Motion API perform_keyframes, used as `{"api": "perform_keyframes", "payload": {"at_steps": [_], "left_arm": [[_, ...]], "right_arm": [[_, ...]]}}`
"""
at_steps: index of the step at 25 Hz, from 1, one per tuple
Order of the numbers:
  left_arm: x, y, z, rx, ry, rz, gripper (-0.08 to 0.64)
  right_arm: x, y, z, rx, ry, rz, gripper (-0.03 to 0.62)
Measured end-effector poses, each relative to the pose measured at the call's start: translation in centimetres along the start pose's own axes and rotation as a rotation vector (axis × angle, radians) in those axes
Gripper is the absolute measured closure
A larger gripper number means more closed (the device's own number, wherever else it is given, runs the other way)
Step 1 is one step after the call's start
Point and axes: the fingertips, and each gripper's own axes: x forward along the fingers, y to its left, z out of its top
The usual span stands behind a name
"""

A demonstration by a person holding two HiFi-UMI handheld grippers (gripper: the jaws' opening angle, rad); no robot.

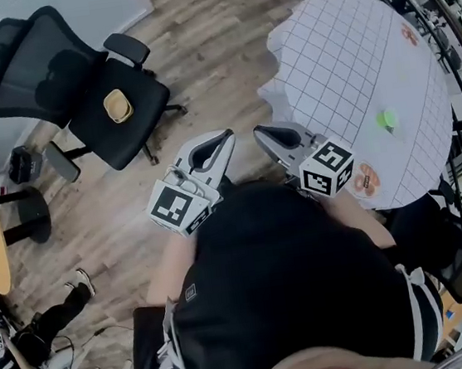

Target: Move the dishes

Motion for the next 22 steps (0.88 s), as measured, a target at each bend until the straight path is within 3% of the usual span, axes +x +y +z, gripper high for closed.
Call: {"api": "perform_keyframes", "payload": {"at_steps": [10,22], "left_arm": [[-13.9,9.5,-0.5,-0.007,0.001,0.275,0.555],[-21.6,19.5,-0.6,-0.079,0.011,0.549,0.555]], "right_arm": [[13.9,8.9,0.2,-0.083,0.135,0.227,0.572],[27.0,12.8,1.3,-0.113,0.261,0.481,0.572]]}}
